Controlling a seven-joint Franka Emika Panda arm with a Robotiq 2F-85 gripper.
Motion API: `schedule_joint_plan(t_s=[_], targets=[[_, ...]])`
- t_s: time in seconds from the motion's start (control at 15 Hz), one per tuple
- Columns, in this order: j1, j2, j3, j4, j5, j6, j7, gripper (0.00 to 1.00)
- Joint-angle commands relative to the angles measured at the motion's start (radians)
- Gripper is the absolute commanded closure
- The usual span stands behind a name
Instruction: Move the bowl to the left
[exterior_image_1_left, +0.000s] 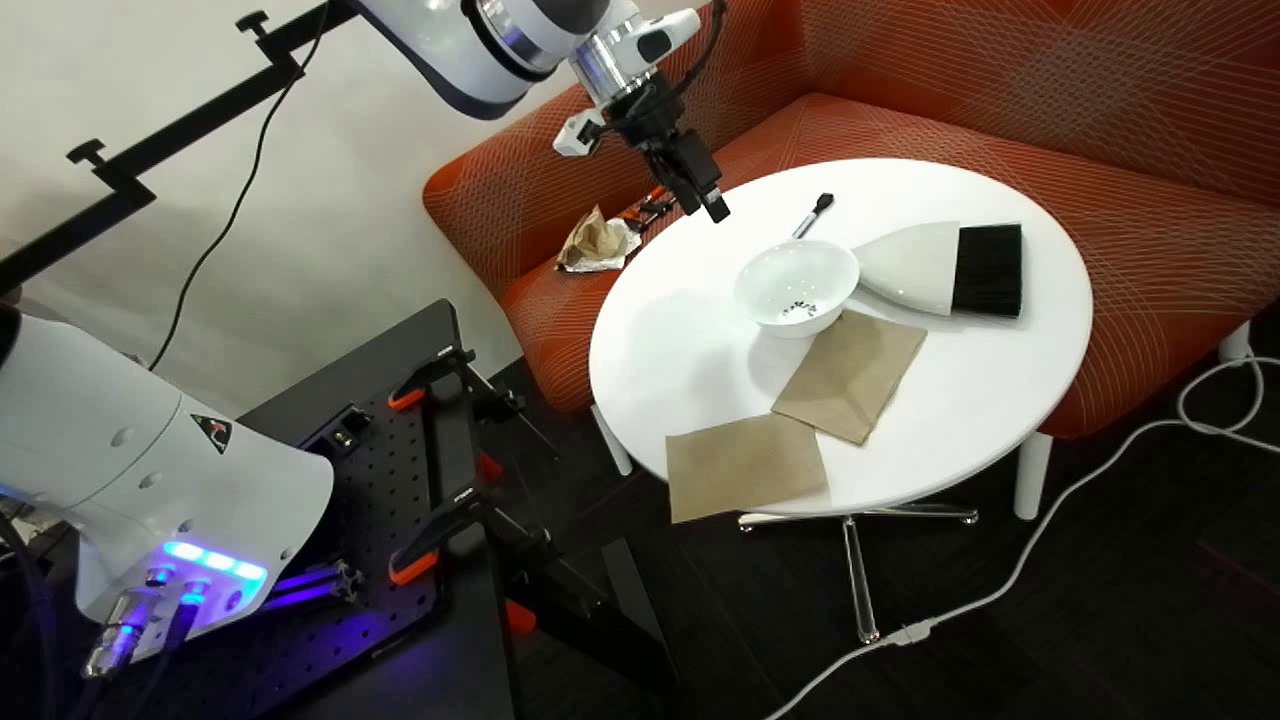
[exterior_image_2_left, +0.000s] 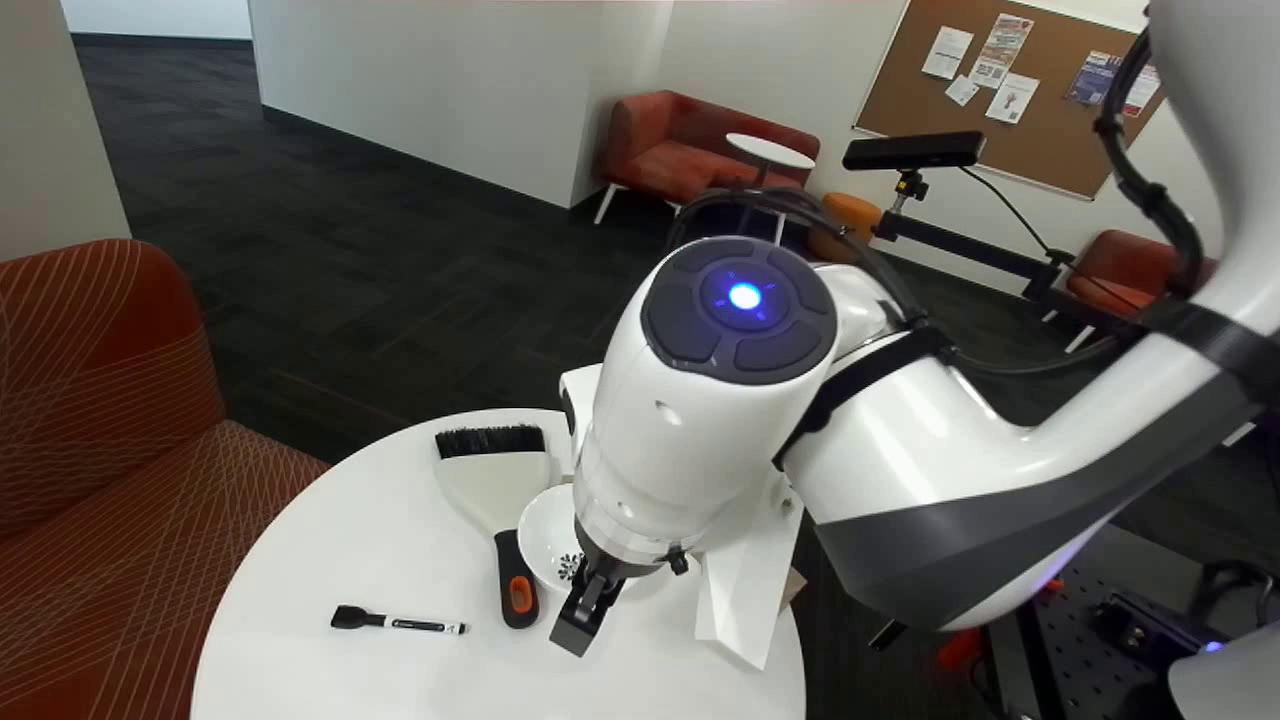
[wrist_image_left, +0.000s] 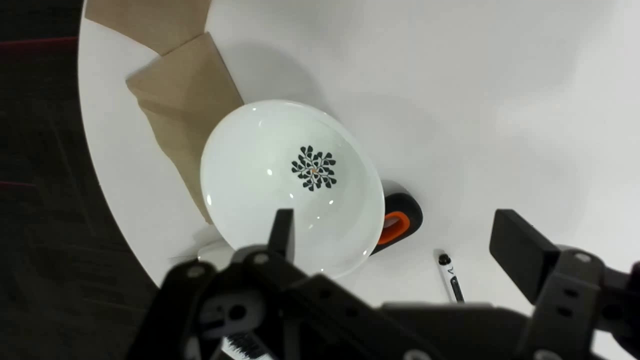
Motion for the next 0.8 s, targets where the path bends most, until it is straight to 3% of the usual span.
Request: schedule_joint_plan(t_s=[0.0,0.47,0.73], targets=[[0.051,0.065,-0.052,0.049,-0.003,0.027,-0.018,0.00],[0.101,0.169,-0.100,0.117,0.005,0.039,-0.016,0.00],[0.095,0.213,-0.106,0.155,0.019,0.044,-0.035,0.00]])
